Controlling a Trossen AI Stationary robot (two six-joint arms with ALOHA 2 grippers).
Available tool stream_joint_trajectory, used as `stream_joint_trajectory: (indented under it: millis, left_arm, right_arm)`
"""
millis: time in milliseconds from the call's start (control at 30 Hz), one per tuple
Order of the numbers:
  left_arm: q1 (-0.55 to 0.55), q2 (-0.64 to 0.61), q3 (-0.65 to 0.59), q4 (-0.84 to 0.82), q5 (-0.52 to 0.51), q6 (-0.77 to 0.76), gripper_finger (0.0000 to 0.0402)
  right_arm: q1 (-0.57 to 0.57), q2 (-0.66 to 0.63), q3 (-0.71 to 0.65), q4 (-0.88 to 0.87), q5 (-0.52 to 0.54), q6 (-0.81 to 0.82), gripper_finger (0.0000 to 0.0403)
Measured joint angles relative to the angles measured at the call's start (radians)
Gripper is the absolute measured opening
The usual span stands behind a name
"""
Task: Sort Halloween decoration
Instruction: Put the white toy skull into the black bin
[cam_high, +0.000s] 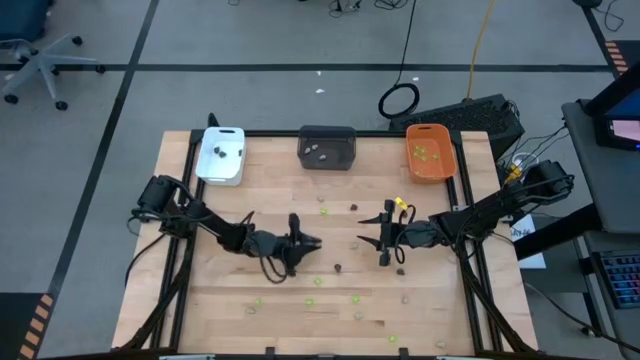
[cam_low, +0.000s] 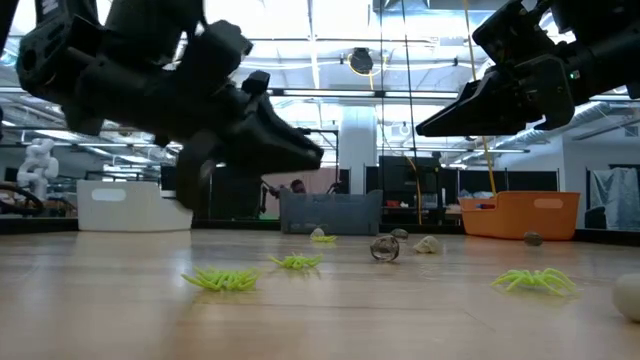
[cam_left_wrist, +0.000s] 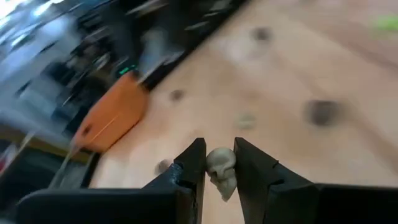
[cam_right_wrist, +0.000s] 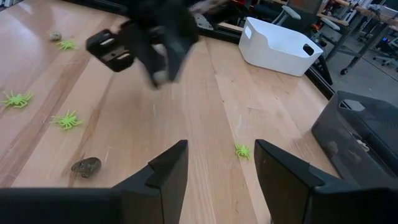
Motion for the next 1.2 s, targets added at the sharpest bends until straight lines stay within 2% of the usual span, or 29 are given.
stream_joint_trajectory:
  millis: [100,333,500,700,1000,1200]
  left_arm:
    - [0.028,0.0,0.0,0.065,-0.044,-0.061,0.0067]
    - [0.132,0.0,0.006,0.311,-0.05,-0.065,0.0067]
    - [0.274,0.0,0.056,0.34,-0.036,-0.106,0.0067]
    - [0.443,0.0,0.173,0.113,0.021,-0.306,0.0067]
    - [0.549,0.0,0.392,-0.514,0.019,-0.413,0.0067]
    - [0.608,0.0,0.468,-0.614,-0.009,-0.56,0.0067]
  right_arm:
    - [0.0,0.0,0.0,0.0,0.0,0.0,0.0169]
    - [0.0,0.0,0.0,0.0,0.0,0.0,0.0169]
    - [0.0,0.0,0.0,0.0,0.0,0.0,0.0169]
    - [0.0,0.0,0.0,0.0,0.0,0.0,0.0169]
    - [0.0,0.0,0.0,-0.008,0.0,0.0,0.0169]
    - [0.0,0.0,0.0,-0.011,0.0,0.0,0.0169]
